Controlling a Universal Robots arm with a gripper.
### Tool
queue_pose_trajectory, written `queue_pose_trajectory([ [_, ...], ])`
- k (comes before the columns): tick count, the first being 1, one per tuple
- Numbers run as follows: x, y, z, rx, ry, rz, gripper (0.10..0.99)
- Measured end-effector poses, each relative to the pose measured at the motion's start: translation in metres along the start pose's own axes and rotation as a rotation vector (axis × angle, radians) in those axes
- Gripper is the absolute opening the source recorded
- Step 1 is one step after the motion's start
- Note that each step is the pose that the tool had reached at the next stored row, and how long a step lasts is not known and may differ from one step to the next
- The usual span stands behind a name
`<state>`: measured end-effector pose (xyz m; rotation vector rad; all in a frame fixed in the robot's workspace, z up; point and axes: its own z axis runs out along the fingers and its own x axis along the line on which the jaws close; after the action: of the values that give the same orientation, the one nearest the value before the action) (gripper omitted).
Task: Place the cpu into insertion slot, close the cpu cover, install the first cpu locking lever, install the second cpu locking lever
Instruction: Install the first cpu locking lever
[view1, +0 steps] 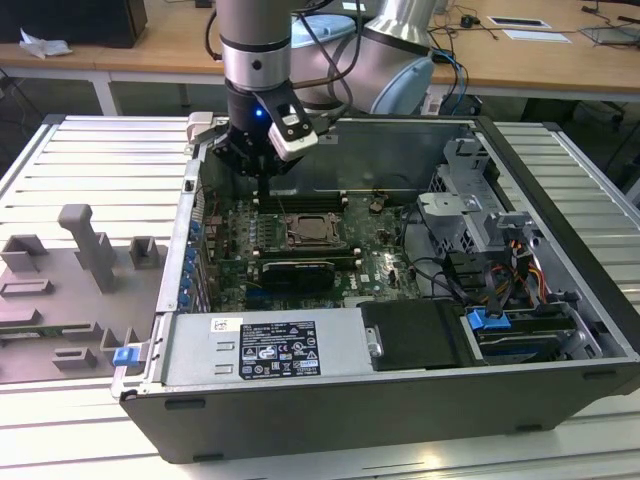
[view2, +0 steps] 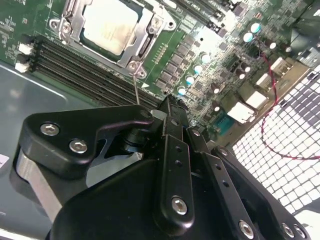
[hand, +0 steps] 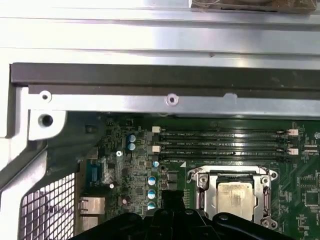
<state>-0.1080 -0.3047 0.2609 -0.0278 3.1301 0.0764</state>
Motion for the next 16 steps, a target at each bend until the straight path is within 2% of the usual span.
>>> queue_pose_trajectory([
  [11,0.0007,0.0105,0.0039,0.000,0.0000,0.000,0.106],
  [16,-0.0040,0.0117,0.0044,0.001,0.0000,0.000,0.106],
])
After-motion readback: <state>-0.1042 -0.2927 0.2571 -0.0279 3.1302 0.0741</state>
